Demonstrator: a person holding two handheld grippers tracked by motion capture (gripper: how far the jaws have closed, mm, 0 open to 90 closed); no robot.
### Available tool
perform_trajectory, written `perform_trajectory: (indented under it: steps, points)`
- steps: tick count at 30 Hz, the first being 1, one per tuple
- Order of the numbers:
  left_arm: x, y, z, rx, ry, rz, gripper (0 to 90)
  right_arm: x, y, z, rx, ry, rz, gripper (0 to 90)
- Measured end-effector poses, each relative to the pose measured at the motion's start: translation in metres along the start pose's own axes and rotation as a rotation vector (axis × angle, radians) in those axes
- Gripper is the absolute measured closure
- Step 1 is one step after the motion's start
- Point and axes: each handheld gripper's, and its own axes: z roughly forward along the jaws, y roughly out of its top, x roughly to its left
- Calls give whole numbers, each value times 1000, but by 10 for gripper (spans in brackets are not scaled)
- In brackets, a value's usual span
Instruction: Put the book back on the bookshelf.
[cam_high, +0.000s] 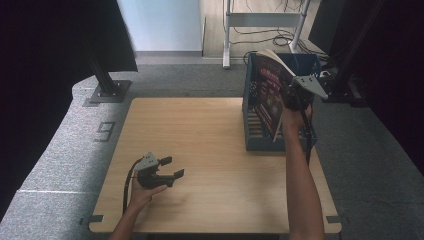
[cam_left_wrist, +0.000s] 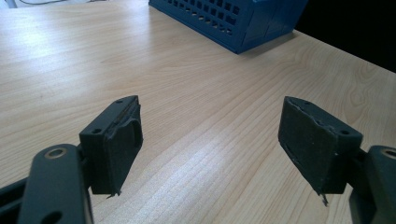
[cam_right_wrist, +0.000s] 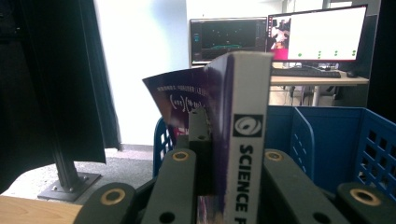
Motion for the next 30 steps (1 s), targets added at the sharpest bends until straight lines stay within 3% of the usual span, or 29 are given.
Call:
perform_trajectory:
  steps: [14,20,30]
  points:
    - [2,-1,0,2,0,-4,219,6,-7,27,-3,-26,17,818]
    - [4,-1,-2,-4,2,-7,219,10,-20,39,23,-32,-5,818]
    - [5,-1,-4,-9,3,-12,219,17,-39,50,13,-10,-18,817]
